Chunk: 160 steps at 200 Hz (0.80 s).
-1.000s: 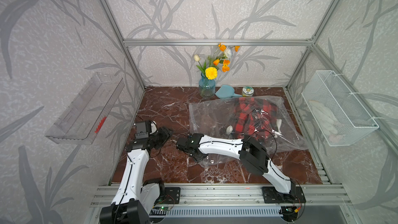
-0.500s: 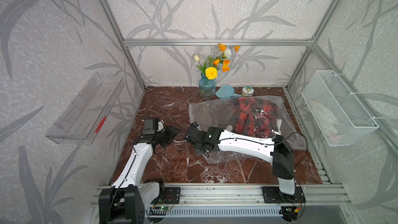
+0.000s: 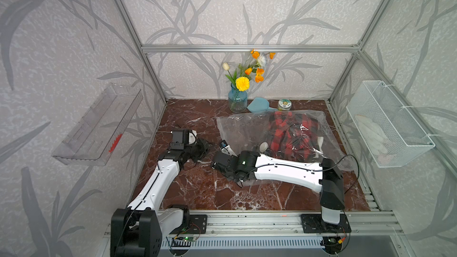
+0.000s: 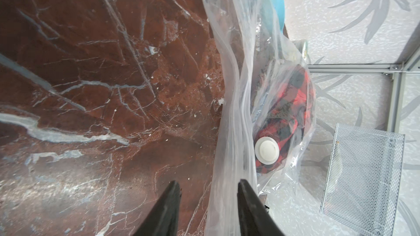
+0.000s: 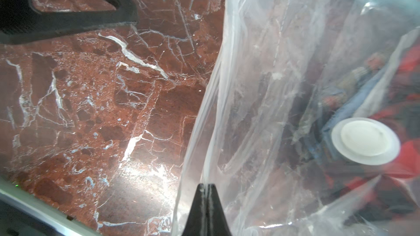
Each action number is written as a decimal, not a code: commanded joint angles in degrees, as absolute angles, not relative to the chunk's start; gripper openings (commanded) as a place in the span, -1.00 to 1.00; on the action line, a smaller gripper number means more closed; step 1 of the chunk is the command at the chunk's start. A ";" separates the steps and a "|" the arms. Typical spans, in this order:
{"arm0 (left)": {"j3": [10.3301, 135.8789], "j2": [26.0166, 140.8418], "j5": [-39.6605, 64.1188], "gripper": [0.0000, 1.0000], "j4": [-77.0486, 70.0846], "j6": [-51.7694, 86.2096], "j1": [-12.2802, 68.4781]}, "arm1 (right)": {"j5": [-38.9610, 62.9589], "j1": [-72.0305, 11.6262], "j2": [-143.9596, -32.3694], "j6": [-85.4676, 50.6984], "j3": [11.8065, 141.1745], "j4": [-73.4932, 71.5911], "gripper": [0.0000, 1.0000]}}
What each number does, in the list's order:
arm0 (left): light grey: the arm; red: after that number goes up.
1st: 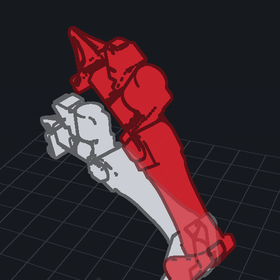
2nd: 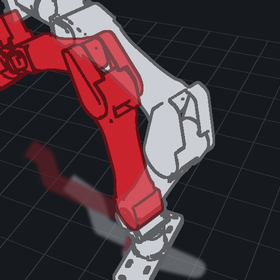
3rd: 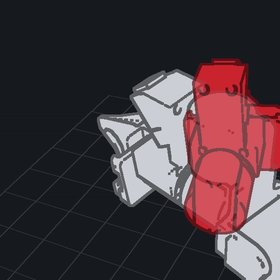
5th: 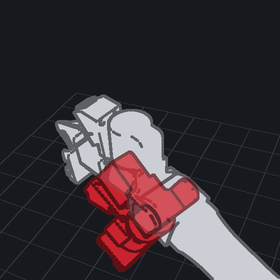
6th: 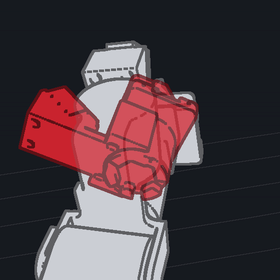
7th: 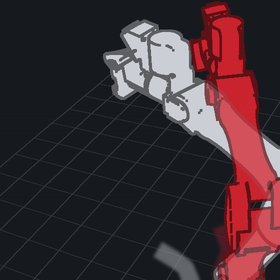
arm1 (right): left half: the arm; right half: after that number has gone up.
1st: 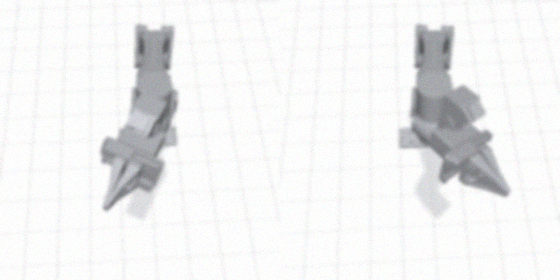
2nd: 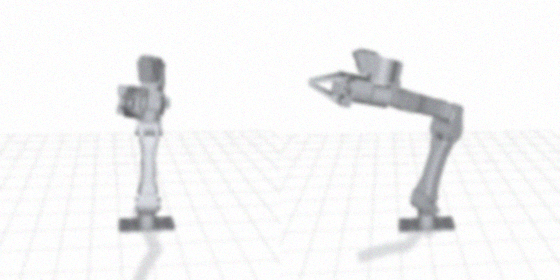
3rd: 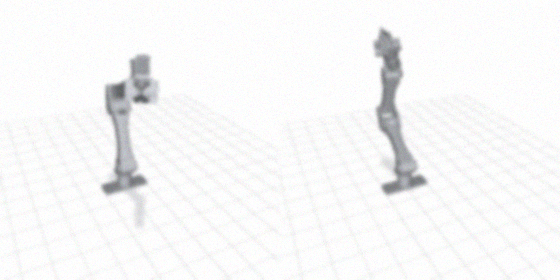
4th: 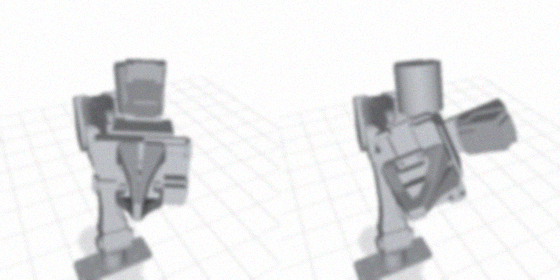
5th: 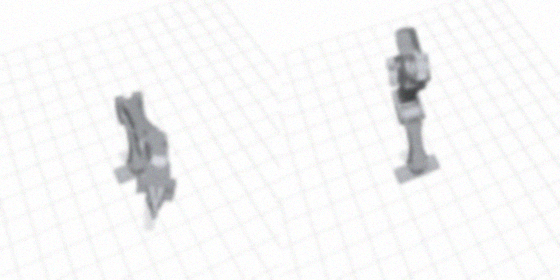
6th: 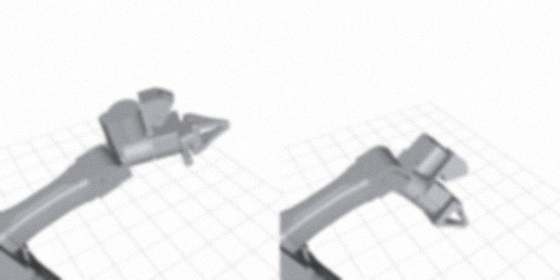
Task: Take the shirt out of the vacuum bag
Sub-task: Open the vacuum bag at the center of the board.
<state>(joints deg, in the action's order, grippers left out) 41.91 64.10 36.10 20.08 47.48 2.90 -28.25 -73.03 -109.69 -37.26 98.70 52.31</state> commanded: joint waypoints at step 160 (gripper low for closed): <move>49.52 89.56 39.58 -0.25 -7.86 60.75 10.40 | -32.48 -75.25 -103.67 -34.87 97.81 55.22 -1.00</move>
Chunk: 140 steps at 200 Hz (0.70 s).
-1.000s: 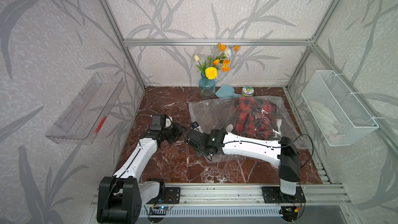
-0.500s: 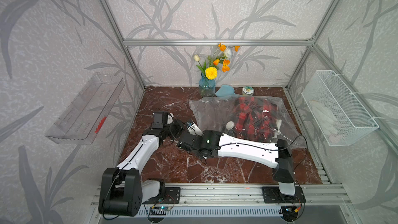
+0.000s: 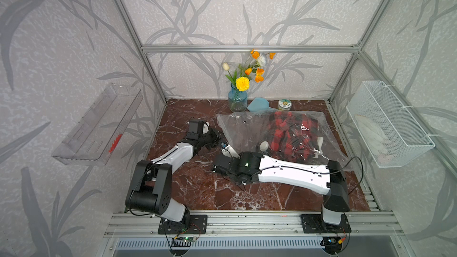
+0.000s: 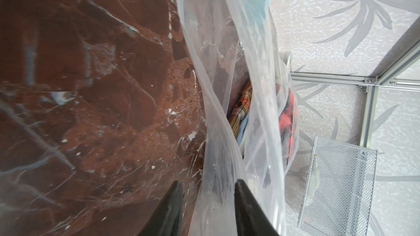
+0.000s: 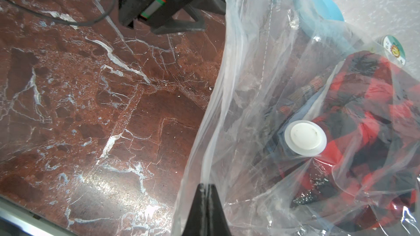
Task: Take the shirt out of the vacuum bag
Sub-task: Open the vacuum bag at the center of the board.
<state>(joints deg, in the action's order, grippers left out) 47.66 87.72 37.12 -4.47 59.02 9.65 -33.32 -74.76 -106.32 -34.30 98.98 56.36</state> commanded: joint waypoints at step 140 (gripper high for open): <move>53.21 88.55 36.69 -0.74 -6.05 64.64 5.92 | -29.11 -75.18 -99.72 -35.38 92.94 51.87 -1.00</move>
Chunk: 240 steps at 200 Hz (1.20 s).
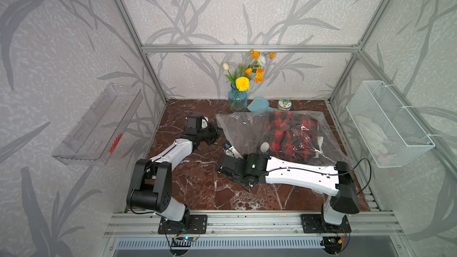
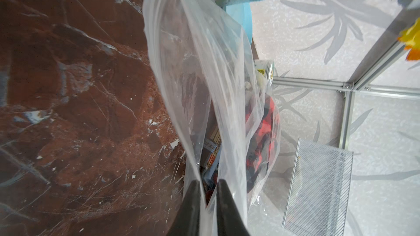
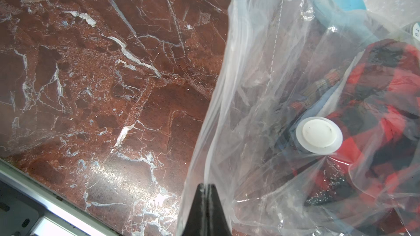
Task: Take the shirt out of the vacuum bag
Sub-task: Open the vacuum bag at the center of the board.
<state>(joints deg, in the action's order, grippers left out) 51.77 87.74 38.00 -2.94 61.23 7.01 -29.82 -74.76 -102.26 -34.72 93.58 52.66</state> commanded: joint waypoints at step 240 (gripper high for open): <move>43.78 96.52 37.79 -0.87 -29.77 78.37 14.24 | -25.85 -75.01 -98.57 -34.98 91.38 47.99 -1.00</move>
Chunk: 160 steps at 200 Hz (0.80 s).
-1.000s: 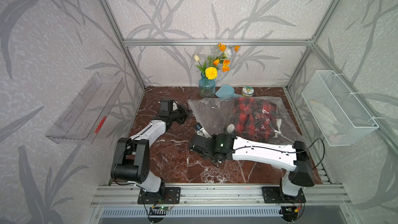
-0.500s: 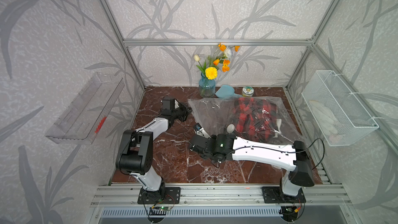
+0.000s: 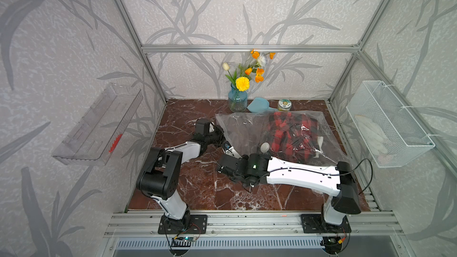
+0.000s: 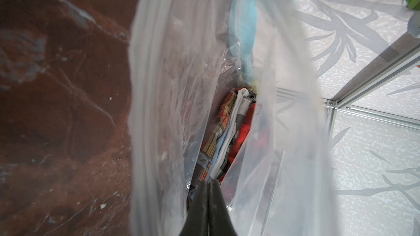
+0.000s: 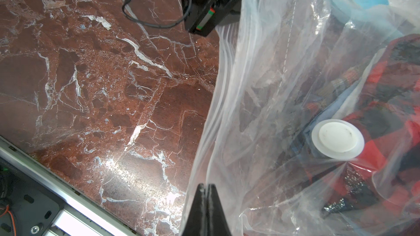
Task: Take the shirt out of the vacuum bag
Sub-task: Open the vacuum bag at the center of the board.
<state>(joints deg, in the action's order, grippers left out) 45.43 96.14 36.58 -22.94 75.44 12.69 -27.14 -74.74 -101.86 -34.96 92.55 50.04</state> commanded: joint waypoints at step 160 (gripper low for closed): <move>45.04 98.22 49.26 -0.62 -21.11 65.30 21.29 | -10.62 -74.87 -90.71 -29.95 84.04 39.12 0.35</move>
<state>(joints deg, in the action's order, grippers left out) 43.75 96.33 46.09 -21.85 67.92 19.27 -11.92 -74.74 -96.20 -30.13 86.61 42.35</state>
